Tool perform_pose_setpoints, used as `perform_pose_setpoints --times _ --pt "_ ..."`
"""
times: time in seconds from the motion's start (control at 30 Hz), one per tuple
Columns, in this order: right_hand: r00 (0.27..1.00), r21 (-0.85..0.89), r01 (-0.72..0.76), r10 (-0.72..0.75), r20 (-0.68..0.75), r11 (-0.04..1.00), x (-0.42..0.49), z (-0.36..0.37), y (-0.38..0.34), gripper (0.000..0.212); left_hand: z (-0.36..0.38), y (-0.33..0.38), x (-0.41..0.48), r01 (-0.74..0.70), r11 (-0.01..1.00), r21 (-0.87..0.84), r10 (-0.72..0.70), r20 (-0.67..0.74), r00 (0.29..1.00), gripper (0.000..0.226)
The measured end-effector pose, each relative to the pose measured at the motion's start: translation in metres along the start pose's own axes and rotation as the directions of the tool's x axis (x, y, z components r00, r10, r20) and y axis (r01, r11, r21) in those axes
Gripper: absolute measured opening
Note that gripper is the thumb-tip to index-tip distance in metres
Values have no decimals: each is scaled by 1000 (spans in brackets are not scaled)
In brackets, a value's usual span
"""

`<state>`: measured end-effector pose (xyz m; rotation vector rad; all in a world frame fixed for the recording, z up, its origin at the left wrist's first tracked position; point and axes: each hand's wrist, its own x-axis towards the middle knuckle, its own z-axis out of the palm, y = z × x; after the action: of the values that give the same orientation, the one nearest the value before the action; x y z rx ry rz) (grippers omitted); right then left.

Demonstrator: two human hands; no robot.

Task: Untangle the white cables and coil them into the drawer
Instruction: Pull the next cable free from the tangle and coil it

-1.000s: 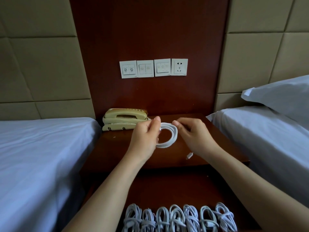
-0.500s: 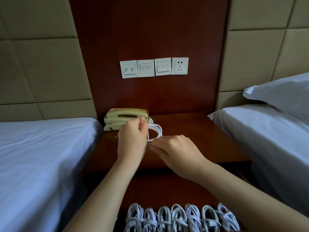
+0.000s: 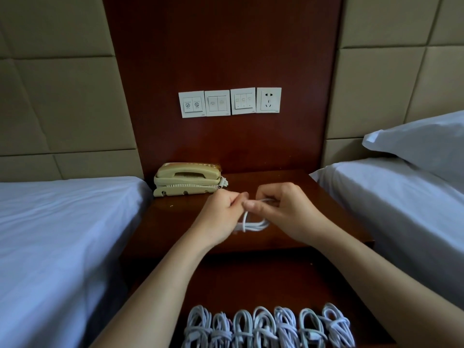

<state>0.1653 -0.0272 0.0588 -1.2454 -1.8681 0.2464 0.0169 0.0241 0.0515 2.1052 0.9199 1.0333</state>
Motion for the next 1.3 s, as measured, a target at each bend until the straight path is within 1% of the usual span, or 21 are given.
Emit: perform_pose_setpoints --times 0.13,0.23,0.37,0.43,0.47,0.5,0.57,0.6,0.7,0.73,0.77,0.8,0.87,0.97,1.03,1.07,1.1,1.17,1.23,1.3 --pt "1000 156 -29 30 -7 987 3 -1 3 38 -3 6 0 18 995 -97 -14 43 999 48" --pt "999 242 -45 47 -3 969 6 0 4 38 -4 7 0 85 981 -174 -65 116 991 42" --pt "996 361 -85 88 9 929 8 3 5 37 -5 9 -2 143 928 -343 -73 209 975 36" --pt "994 399 -102 107 9 911 9 8 7 47 -5 11 -5 153 884 -442 -54 228 972 39" --pt "994 398 -101 106 8 912 10 11 7 51 -5 13 -7 154 855 -495 -50 216 975 41" --pt "995 373 -98 105 1 923 11 16 7 51 -5 14 -8 151 824 -546 -55 188 981 44" --pt "995 272 -84 96 -31 959 9 23 4 42 -6 12 -7 136 780 -611 -106 85 991 50" --pt "995 200 -78 88 -44 977 8 25 3 37 -6 10 -5 126 782 -610 -148 15 989 51" --pt "999 -43 -40 39 -15 998 1 32 -5 30 -8 0 1 126 840 -528 -267 -199 943 44" --pt "1000 -114 -20 20 4 993 -1 35 -8 27 -9 -3 2 130 876 -465 -279 -267 922 43" --pt "1000 -183 11 -7 20 983 -3 39 -11 24 -10 -5 2 131 922 -364 -262 -339 904 44" --pt "999 -248 38 -31 35 968 -4 41 -15 21 -11 -7 1 120 964 -236 -210 -405 890 45" --pt "997 -352 63 -48 53 934 -7 40 -22 18 -11 -7 0 78 996 -30 -83 -486 870 50" --pt "996 -484 91 -89 26 870 -8 33 -31 22 -9 -7 1 64 991 118 11 -548 836 54" --pt "985 -549 146 -170 6 823 -8 30 -34 14 -5 -8 3 62 986 155 33 -547 837 54" --pt "979 -566 163 -203 -9 808 -8 30 -34 8 -4 -7 3 64 986 157 32 -543 839 54" --pt "971 -573 171 -235 -39 801 -7 30 -31 8 -3 -7 3 76 985 154 19 -539 842 53" --pt "974 -537 172 -223 -31 826 -4 30 -29 11 -1 -5 2 103 981 162 -4 -516 857 52" --pt "984 -409 130 -167 -56 903 -2 27 -26 10 0 -4 2 97 976 194 12 -496 868 52" --pt "990 -203 64 -88 -109 977 -1 21 -21 9 2 -3 1 88 972 216 29 -486 873 52"
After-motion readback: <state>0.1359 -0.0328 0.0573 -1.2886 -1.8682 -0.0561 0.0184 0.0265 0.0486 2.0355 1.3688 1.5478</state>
